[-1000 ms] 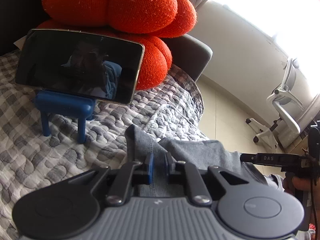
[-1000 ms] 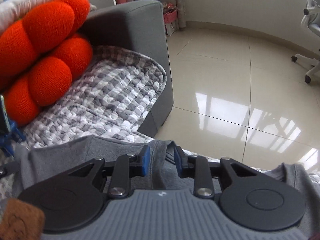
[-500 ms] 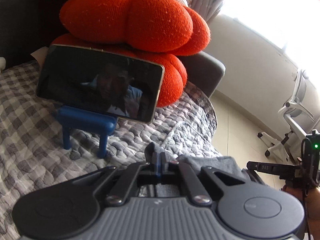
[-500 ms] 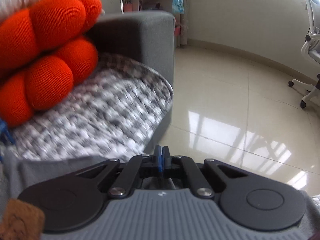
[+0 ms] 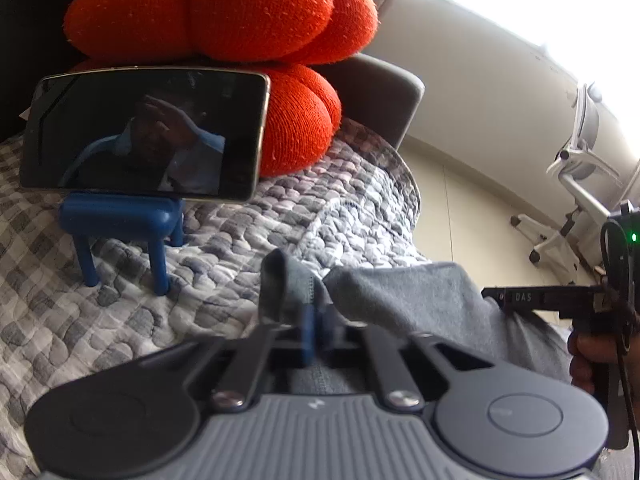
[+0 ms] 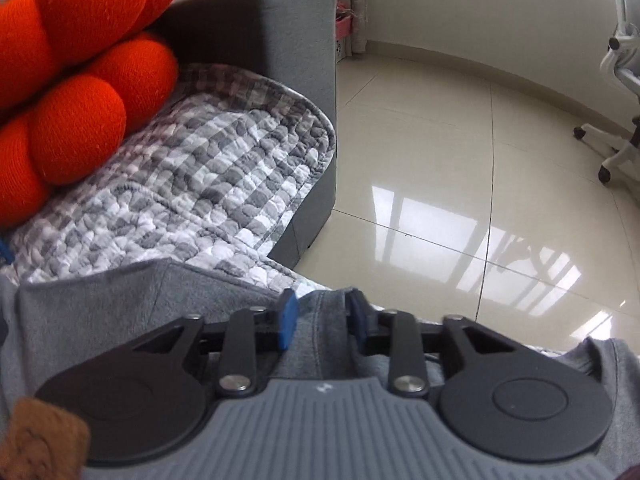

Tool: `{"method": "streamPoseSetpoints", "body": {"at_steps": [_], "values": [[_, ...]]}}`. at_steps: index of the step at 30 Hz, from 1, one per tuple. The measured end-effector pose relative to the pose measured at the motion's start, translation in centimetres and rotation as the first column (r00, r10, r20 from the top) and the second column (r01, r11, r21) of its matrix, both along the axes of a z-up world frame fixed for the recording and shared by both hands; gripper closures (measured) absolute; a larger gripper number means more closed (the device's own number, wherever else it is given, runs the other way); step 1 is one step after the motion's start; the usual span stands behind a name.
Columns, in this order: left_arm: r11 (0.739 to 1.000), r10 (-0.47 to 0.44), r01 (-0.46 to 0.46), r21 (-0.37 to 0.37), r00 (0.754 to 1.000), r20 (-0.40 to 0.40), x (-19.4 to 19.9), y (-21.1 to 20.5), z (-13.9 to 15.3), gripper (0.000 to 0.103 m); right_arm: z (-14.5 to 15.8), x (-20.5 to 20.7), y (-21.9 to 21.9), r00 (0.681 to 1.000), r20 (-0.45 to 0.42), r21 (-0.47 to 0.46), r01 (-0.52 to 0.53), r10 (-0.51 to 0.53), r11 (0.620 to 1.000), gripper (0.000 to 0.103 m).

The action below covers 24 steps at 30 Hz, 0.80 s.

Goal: Fold clothes

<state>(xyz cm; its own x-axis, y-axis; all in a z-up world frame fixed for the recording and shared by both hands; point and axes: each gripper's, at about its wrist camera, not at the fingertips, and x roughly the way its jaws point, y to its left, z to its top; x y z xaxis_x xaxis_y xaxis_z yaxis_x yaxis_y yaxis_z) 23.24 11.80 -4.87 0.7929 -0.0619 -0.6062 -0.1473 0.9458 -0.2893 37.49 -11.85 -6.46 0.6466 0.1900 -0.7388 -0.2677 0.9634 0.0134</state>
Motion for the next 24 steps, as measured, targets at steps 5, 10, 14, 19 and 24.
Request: {"method": "streamPoseSetpoints", "body": {"at_steps": [5,10,14,19,24], "values": [[0.996,0.058,-0.054,-0.065,0.997,0.058,-0.8,1.7,0.9,0.103,2.1,-0.5,0.3,0.995,0.104,0.052,-0.003,-0.002,0.999,0.097],[0.993,0.105,-0.099,-0.056,0.989,0.102,-1.8,2.6,2.3,0.103,4.1,-0.6,-1.4,0.980,0.188,0.161,0.032,-0.063,0.986,0.098],[0.996,0.092,-0.092,0.002,0.995,0.033,-0.9,1.7,0.9,0.103,1.7,0.0,-0.3,0.992,0.120,0.049,0.031,-0.037,0.998,0.098],[0.990,0.126,-0.126,0.055,0.992,0.013,-0.7,1.9,0.6,0.103,0.3,0.3,-0.1,0.998,0.064,0.003,0.022,-0.022,1.000,0.092],[0.987,0.153,-0.153,0.041,0.988,-0.001,-1.0,3.1,0.6,0.103,4.2,-1.0,-4.4,0.986,0.135,0.073,0.084,-0.094,0.994,0.072]]}}
